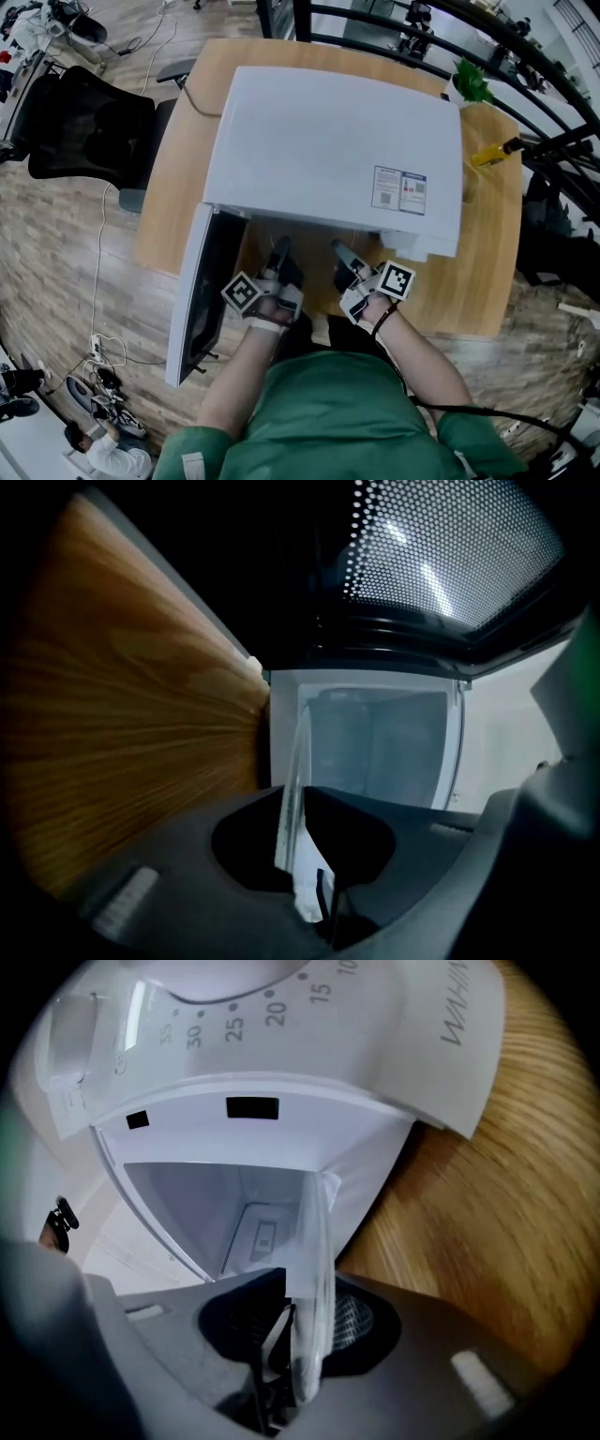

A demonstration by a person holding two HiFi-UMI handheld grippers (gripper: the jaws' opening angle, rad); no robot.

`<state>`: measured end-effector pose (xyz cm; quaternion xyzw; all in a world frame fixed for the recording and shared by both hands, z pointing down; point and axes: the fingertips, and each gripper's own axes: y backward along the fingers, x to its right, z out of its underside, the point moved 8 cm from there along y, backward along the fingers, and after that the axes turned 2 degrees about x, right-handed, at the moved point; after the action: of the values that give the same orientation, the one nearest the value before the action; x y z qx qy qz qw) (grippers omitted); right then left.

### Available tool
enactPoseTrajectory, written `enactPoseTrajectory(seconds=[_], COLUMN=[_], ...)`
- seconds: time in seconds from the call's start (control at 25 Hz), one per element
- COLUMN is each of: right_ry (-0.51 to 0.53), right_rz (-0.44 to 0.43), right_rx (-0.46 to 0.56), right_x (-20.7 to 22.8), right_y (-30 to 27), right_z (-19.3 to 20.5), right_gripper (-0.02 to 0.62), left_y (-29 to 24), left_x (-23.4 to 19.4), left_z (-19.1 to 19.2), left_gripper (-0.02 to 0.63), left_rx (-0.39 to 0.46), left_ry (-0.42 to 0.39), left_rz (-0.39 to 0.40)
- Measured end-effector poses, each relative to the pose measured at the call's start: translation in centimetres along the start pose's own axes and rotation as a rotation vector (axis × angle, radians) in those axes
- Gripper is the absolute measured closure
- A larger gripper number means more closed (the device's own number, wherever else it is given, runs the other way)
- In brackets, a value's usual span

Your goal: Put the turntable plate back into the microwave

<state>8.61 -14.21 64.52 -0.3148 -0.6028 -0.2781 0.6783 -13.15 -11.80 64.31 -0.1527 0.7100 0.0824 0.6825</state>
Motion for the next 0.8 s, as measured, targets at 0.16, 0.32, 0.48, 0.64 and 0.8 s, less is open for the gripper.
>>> enactPoseTrajectory(seconds=[0.16,0.32,0.48,0.64,0.8], right_ry=[-0.012,-0.018,-0.003,-0.009,-0.012], right_rz=[0.005,0.028,0.039,0.026,0.052], right_rx=[0.0,-0.017,-0.052,-0.087,-0.129], right_x=[-0.4,-0.2,-0.1,-0.3,-0.5], right_y=[0.0,0.6,1.0,1.1,0.9], right_z=[0.9,2.2,3.6,5.2,6.5], right_gripper=[0.48,0.471,0.468,0.468,0.468], left_y=[-0.2,-0.4,-0.8,-1.4,-2.2], left_x=[0.0,-0.1,0.1,0.4,0.6], left_z=[0.0,-0.1,-0.2,-0.1,-0.1], left_gripper=[0.571,0.571,0.571,0.571,0.57], left_rx=[0.008,0.007,0.014,0.031,0.044], left_ry=[0.017,0.014,0.019,0.031,0.027], left_rz=[0.003,-0.003,0.012,0.011,0.002])
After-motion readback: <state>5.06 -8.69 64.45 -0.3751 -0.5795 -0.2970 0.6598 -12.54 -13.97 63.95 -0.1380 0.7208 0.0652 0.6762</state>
